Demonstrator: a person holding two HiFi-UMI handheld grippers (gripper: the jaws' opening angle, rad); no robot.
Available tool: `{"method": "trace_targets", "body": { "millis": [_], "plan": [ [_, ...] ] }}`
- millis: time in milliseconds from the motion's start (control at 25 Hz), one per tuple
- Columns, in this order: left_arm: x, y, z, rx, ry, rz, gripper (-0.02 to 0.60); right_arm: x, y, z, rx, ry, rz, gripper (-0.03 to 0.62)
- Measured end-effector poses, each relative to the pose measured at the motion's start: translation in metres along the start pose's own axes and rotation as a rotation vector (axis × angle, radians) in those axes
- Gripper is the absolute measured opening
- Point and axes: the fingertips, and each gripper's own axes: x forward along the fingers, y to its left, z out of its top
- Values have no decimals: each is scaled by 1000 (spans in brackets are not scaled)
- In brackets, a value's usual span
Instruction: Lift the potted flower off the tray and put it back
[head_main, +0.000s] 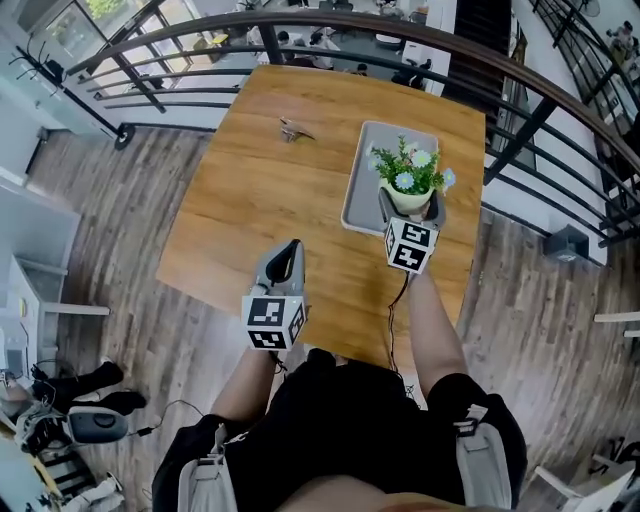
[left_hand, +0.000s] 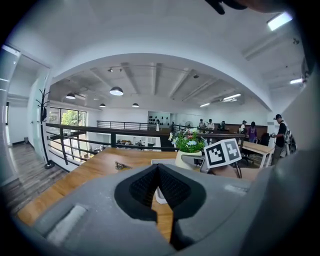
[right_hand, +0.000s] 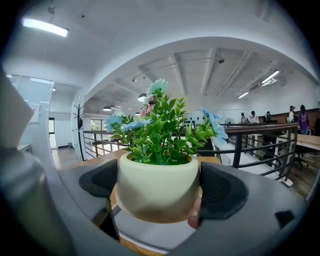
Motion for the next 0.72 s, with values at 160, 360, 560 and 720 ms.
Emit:
{"method": "trace_targets", "body": {
  "millis": [160,360,560,720],
  "plan": [
    [10,4,-17,1,49,27,12,32,-3,-38,1,61,8,514],
    [27,12,-38,-7,106,61,12,69,-7,-78,-9,118,11,511],
    [41,16,-56,-13,144,65,12,85,-11,-113,-6,159,10,508],
    [46,17,-72,-12,143,54,12,86,-8,-136,-17,170,10,506]
  ]
}}
